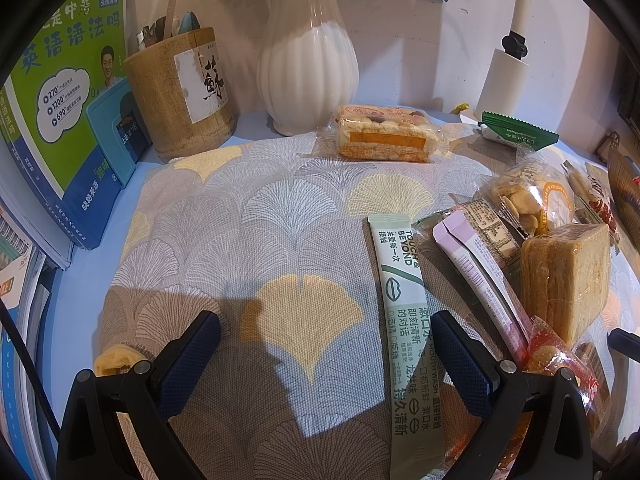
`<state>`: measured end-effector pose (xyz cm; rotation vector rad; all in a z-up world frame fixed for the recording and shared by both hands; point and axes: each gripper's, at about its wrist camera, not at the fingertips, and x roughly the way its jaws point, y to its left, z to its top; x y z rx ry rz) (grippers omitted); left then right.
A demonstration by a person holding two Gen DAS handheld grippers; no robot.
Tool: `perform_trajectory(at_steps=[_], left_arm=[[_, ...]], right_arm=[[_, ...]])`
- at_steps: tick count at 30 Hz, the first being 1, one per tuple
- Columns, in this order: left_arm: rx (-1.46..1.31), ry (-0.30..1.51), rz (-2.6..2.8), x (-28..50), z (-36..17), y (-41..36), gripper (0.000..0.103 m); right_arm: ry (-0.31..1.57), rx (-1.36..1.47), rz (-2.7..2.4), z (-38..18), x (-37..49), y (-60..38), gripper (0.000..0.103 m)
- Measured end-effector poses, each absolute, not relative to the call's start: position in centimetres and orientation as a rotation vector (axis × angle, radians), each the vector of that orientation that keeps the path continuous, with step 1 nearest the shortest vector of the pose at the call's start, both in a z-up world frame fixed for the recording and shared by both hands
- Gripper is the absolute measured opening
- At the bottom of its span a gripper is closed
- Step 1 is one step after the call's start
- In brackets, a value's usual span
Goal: Organize snacks
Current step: 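Grasp the green-and-white stick sachet with the left tool while the right tool grasps the barcode pastry packet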
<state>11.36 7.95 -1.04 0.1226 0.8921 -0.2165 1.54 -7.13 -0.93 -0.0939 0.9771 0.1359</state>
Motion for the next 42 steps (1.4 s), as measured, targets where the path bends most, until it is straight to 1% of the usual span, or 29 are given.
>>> perform_trajectory(at_steps=[17, 21, 26, 33, 36, 38, 39, 40, 41, 42], left_arm=[[0.120, 0.893, -0.216, 11.3, -1.0, 7.9, 0.103], [0.121, 0.895, -0.217, 11.3, -1.0, 8.0, 0.103], [0.121, 0.896, -0.217, 11.3, -1.0, 7.9, 0.103], [0.121, 0.896, -0.217, 11.3, -1.0, 7.9, 0.103], [0.121, 0.896, -0.217, 11.3, -1.0, 7.9, 0.103], [0.125, 0.893, -0.214, 11.3, -1.0, 7.9, 0.103], [0.129, 0.888, -0.212, 11.1, -0.9, 7.8, 0.099], [0.131, 0.877, -0.215, 10.9, -0.8, 7.6, 0.093], [0.137, 0.858, -0.219, 10.6, -0.5, 7.5, 0.067], [0.151, 0.825, -0.215, 10.0, -0.2, 7.1, 0.027]], right_arm=[[0.979, -0.101, 0.134, -2.1, 1.9, -7.2, 0.103], [0.979, -0.102, 0.133, -0.9, 1.6, -7.1, 0.103], [0.977, -0.101, 0.132, -2.3, 2.3, -7.3, 0.103], [0.977, -0.103, 0.133, -0.9, 1.6, -7.3, 0.103], [0.973, -0.106, 0.131, -1.5, 1.7, -7.4, 0.103], [0.971, -0.103, 0.138, -1.9, 1.9, -7.4, 0.099], [0.963, -0.102, 0.147, -1.8, 1.8, -7.3, 0.091], [0.954, -0.103, 0.153, -1.6, 1.9, -7.3, 0.076], [0.942, -0.105, 0.157, -1.4, 1.9, -6.7, 0.065], [0.921, -0.102, 0.165, -1.5, 1.9, -6.8, 0.032]])
